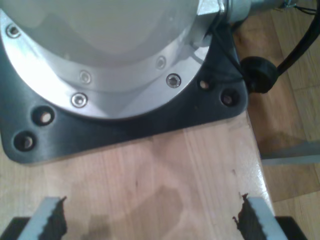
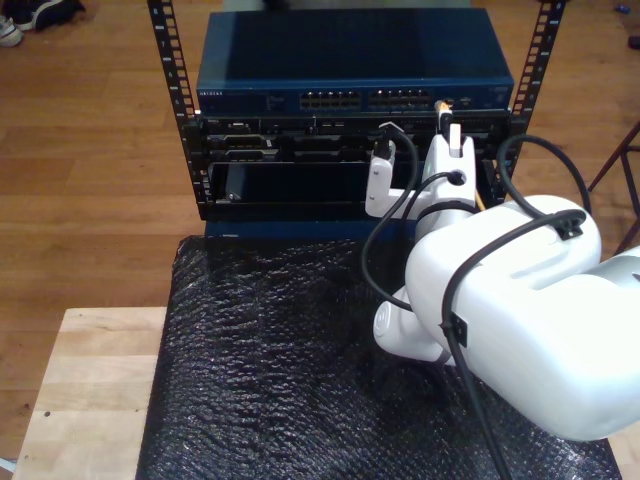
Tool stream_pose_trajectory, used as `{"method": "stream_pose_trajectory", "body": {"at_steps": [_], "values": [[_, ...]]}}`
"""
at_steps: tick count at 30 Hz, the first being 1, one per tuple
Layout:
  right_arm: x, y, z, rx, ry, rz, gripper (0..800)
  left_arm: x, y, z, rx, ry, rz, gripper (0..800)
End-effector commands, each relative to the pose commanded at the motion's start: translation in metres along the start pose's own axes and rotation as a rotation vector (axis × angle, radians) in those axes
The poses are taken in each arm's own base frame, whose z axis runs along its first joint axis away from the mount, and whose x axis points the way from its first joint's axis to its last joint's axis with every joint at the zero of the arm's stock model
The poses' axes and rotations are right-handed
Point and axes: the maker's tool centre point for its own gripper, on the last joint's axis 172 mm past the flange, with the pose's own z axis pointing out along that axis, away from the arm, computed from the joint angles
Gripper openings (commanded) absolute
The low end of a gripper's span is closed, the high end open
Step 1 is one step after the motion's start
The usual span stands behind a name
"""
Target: Grab the cable and plug it in
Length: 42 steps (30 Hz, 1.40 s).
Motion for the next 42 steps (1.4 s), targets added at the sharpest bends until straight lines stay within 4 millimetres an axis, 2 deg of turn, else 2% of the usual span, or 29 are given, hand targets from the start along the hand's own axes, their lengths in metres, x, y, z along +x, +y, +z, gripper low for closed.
{"method": "stream_pose_trajectory", "body": {"at_steps": [9,42], "values": [[0.005,0.005,0.006,-0.019,0.001,0.013,0,-0.001,0.0,-0.001,0.0,-0.002,0.0,800],[0.016,-0.003,0.011,-0.013,0.015,0.019,0,0.0,0.0,0.0,0.0,0.0,0.0,800]]}}
